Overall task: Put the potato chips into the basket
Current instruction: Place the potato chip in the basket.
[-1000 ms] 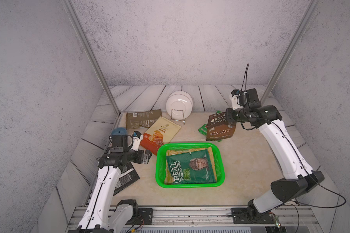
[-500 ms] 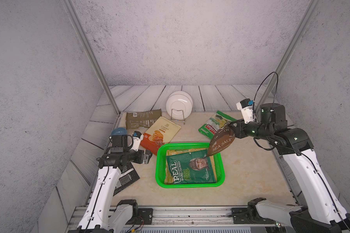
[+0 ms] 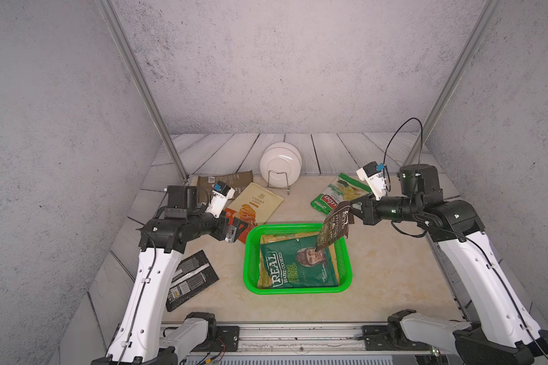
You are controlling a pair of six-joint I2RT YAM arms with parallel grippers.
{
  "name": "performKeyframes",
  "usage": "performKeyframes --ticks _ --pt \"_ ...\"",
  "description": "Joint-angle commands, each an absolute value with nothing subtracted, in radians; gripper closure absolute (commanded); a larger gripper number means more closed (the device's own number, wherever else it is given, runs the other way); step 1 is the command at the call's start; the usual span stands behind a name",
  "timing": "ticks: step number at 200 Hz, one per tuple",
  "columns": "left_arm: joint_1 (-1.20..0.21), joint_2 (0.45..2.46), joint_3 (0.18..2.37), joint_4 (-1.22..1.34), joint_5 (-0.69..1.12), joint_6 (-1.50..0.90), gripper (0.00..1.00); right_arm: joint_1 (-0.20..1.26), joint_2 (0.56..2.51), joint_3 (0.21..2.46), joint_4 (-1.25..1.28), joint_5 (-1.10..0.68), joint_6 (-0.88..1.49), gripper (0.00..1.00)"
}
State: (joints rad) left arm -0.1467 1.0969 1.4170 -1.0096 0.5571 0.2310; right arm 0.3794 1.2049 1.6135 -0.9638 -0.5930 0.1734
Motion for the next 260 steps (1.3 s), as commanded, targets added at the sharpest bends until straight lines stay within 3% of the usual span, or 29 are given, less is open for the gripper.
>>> performKeyframes --ticks 1,50,133,260 --pt "-0.222 1.134 1.522 -1.136 0.615 0.234 0.01 0.419 1.242 1.642 -0.9 -0.635 0.217 1.0" --pt "-0.373 1.187 1.66 -1.203 0.651 0.22 0.01 0.533 1.325 1.68 -0.905 -0.542 0.236 1.0" --pt "-0.573 1.213 1.703 -1.209 0.541 0.217 0.0 0.645 1.43 1.74 -0.879 -0.424 0.343 1.0" --pt "-0.745 1.325 1.77 -1.133 0.434 0.159 0.02 0.74 1.592 1.899 -0.938 -0.378 0.354 1.0"
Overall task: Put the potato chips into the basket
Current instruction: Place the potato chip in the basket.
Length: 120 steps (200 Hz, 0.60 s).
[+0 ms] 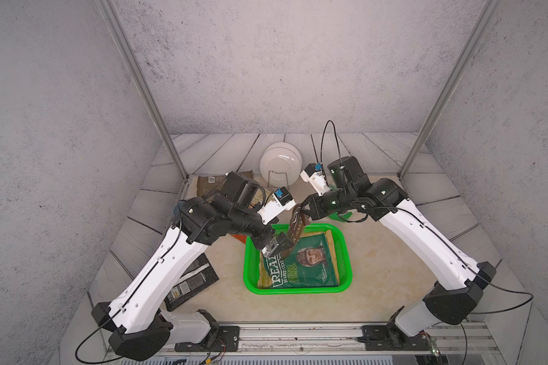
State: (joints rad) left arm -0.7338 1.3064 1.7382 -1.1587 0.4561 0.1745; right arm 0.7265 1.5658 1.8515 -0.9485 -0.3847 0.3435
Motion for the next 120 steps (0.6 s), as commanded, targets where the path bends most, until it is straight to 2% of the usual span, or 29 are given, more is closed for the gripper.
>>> performKeyframes --ticks 1,29,52,65,94,120 --pt "-0.745 1.326 1.77 -1.132 0.433 0.159 0.03 0.74 1.593 1.901 -0.938 -0.378 0.354 1.0" --pt "-0.755 1.344 1.759 -1.127 0.423 0.168 0.08 0.746 1.61 1.918 -0.946 -0.38 0.354 1.0" --pt "-0.761 1.354 1.758 -1.11 0.385 0.168 0.21 0.753 1.618 1.927 -0.95 -0.382 0.351 1.0" --pt "-0.76 1.357 1.758 -1.098 0.352 0.165 0.34 0.754 1.618 1.927 -0.95 -0.381 0.349 1.0" --pt "-0.761 1.361 1.753 -1.078 0.29 0.157 0.72 0.754 1.619 1.931 -0.962 -0.372 0.34 1.0" --pt "-0.761 1.371 1.755 -1.086 0.26 0.157 1.0 0.753 1.62 1.939 -0.98 -0.359 0.322 1.0"
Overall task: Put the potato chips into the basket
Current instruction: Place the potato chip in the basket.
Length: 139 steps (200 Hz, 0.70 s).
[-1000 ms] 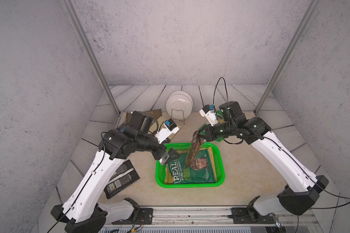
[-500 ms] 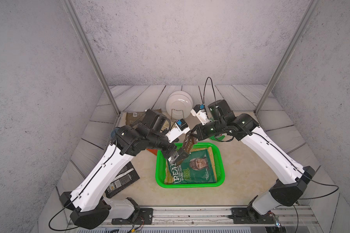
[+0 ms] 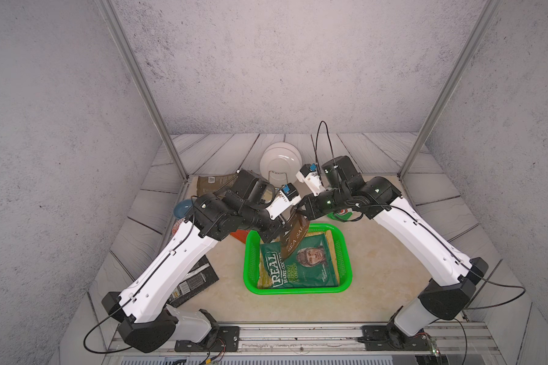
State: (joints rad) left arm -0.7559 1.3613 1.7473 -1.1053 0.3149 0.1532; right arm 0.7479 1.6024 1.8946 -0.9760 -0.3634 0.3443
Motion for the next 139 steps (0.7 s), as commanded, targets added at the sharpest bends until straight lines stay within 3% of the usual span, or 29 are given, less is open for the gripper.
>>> performKeyframes --ticks 1,10,65,116,139 --pt "-0.761 1.372 1.757 -1.086 0.26 0.157 1.0 0.753 1.62 1.941 -0.981 -0.358 0.321 1.0" --pt "-0.761 1.372 1.761 -1.091 0.252 0.158 1.0 0.753 1.619 1.944 -0.99 -0.354 0.314 0.96" --pt "-0.758 1.374 1.821 -1.092 0.267 0.121 1.0 0.75 1.567 1.933 -1.012 -0.241 0.314 0.51" --pt "-0.75 1.402 1.868 -1.063 0.185 0.021 1.0 0.751 1.379 1.74 -0.897 -0.189 0.355 0.37" --pt "-0.742 1.397 1.871 -1.04 0.175 -0.015 1.0 0.752 1.24 1.567 -0.768 -0.2 0.383 0.23"
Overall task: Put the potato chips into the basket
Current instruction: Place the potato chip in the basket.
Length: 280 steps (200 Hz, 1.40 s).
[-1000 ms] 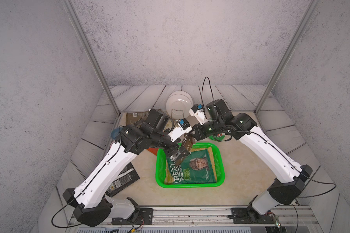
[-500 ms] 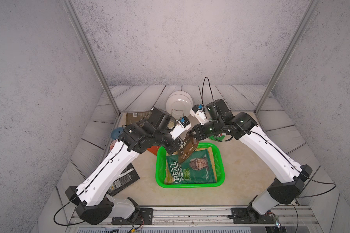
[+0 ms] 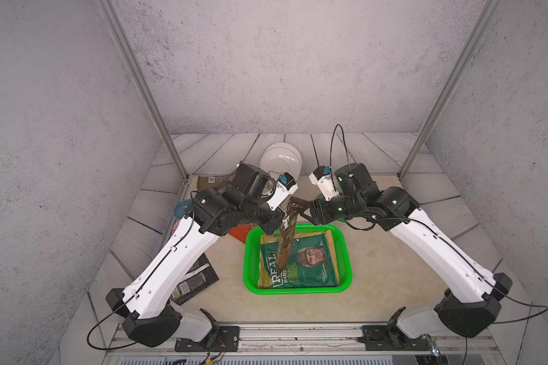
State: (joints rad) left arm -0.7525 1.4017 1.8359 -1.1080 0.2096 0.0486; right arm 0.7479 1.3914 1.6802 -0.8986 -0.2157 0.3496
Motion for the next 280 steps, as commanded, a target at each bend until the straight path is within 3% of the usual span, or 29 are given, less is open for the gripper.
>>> performKeyframes --ticks 1,67,119,164,217,280 --pt "-0.742 1.397 1.872 -1.04 0.173 -0.016 1.0 0.752 1.235 1.56 -0.761 -0.201 0.384 0.23" --pt "-0.724 1.396 1.869 -0.942 0.132 -0.181 1.0 0.779 1.071 1.239 -0.571 -0.273 0.418 0.22" --pt "-0.723 1.39 1.84 -0.868 0.108 -0.296 1.0 0.931 1.056 1.046 -0.363 -0.067 0.446 0.2" --pt "-0.722 1.363 1.812 -0.811 0.102 -0.354 1.0 1.047 1.162 1.016 -0.24 0.077 0.418 0.19" --pt "-0.72 1.33 1.776 -0.767 0.138 -0.375 1.0 1.054 1.234 0.983 -0.109 0.245 0.401 0.18" --pt "-0.698 1.321 1.779 -0.761 0.177 -0.389 1.0 1.053 1.294 0.943 -0.031 0.299 0.357 0.23"
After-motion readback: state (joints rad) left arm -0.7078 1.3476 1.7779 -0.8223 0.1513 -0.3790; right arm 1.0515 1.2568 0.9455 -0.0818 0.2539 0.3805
